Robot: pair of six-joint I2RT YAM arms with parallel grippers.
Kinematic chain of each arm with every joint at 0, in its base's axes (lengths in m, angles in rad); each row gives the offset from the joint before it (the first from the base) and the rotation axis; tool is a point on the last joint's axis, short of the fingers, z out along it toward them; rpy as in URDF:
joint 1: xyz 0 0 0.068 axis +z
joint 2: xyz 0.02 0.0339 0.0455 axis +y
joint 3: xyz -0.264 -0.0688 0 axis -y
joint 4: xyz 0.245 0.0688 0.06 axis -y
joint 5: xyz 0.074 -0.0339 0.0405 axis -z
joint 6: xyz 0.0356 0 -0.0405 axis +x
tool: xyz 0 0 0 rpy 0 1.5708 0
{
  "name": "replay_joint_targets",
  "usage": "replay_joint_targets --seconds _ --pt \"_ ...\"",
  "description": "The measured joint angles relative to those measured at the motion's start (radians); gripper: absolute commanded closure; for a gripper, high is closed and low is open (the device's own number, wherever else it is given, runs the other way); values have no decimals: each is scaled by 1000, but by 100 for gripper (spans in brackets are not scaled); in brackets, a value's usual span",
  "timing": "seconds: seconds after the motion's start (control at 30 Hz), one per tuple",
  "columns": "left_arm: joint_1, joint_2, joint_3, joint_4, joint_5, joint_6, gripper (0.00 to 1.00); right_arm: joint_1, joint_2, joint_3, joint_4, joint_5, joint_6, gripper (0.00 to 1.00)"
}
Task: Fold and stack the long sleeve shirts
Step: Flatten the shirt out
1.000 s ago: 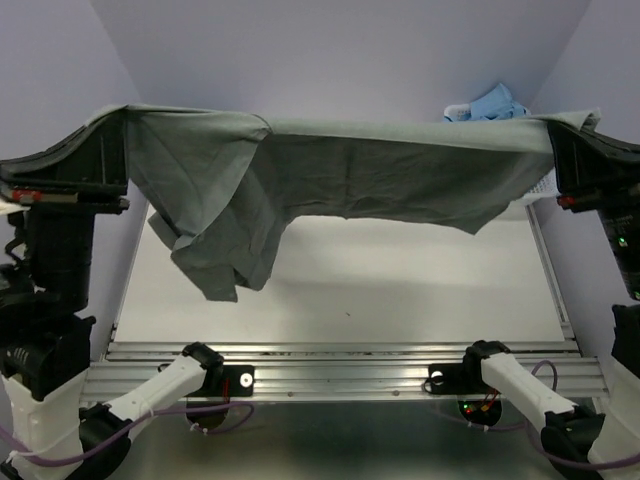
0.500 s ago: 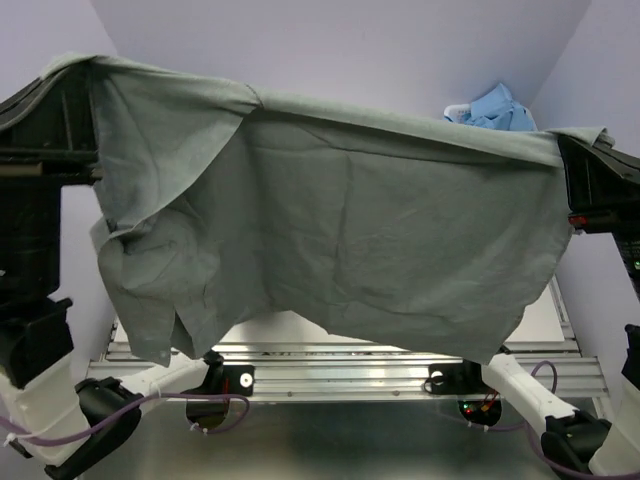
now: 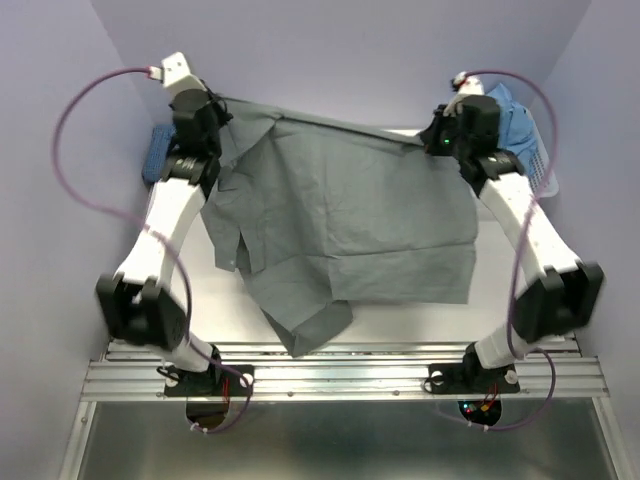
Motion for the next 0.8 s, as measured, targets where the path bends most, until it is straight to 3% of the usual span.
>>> replay_joint_targets --seconds 0.07,0.1,0.13,0.17,0.2,0.23,0.27,0.3,0.37,0.43,0.6,0.8 --pt "31 150 -19 30 35 -21 98 -6 199 -4 6 -11 3 99" --pt "43 258 -19 61 56 -29 96 -11 263 -1 6 -17 1 94" --pt "48 320 -17 68 71 -31 89 -21 360 16 6 -23 -5 82" --pt "53 415 15 47 88 -32 71 -27 422 40 3 -27 -9 64" --pt "56 513 76 23 103 -32 28 -35 519 95 1 -31 -27 42" --pt "58 626 169 6 110 -29 2 -40 585 144 4 -27 -31 31" --pt "60 718 281 -46 113 -18 1 -48 681 216 6 -26 -51 24" --pt "62 775 359 -77 118 -10 1 -56 766 302 0 -23 -65 0" --pt "67 903 563 -124 126 -1 1 -64 855 395 -1 -34 -75 0" --pt "67 899 587 -147 127 10 1 -72 877 423 4 -62 -86 0" --pt "58 677 414 -101 148 26 1 -80 795 402 45 -151 -86 0" --pt "23 441 222 -53 173 -7 1 -52 615 230 97 -173 -62 0"
